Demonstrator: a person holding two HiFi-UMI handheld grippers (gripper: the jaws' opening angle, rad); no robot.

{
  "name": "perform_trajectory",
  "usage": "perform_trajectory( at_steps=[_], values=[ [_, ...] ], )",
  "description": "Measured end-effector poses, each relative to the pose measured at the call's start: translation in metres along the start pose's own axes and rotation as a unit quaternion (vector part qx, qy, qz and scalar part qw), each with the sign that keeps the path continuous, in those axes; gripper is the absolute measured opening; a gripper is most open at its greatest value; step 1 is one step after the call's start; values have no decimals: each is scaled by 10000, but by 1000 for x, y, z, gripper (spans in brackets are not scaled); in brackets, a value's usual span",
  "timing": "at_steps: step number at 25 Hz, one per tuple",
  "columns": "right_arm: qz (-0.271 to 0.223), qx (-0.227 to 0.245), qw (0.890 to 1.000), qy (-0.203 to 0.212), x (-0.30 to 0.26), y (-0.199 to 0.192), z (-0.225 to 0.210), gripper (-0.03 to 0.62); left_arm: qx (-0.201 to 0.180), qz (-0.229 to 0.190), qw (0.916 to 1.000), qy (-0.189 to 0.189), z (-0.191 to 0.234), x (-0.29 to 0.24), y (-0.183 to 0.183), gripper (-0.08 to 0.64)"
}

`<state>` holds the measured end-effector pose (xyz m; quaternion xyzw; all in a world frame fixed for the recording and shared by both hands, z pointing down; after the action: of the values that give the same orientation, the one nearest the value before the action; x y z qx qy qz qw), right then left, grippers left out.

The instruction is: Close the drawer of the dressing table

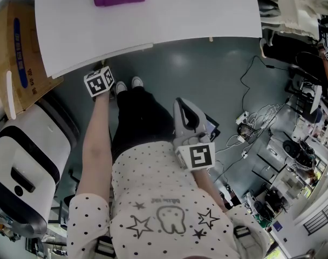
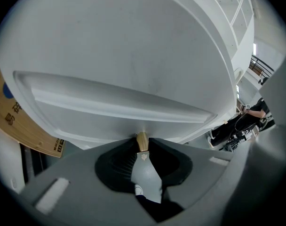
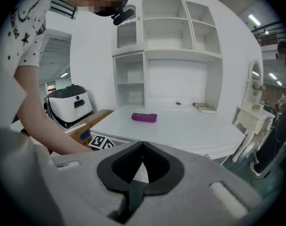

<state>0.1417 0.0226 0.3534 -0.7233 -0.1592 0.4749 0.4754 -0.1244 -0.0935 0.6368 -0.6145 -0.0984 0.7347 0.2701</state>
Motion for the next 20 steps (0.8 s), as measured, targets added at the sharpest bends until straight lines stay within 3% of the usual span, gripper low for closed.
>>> perform_trajectory(
  at_steps=[20],
  values=[
    [-1,-10,10000,-5,-2,4,-7,3,-17,-8,10000,28,-4,-2,8,81]
  ],
)
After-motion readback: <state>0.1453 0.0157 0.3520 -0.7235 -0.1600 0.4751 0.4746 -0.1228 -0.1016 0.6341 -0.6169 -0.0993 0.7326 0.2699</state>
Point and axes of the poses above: the fingertips, and each gripper's own axes: x backward along the fingers, z to its left, y out of its top, the point moved 10 cm from there along x, backward along the fingers, and after that the axes turned 10 degrees about y, right-handed, at the moved point
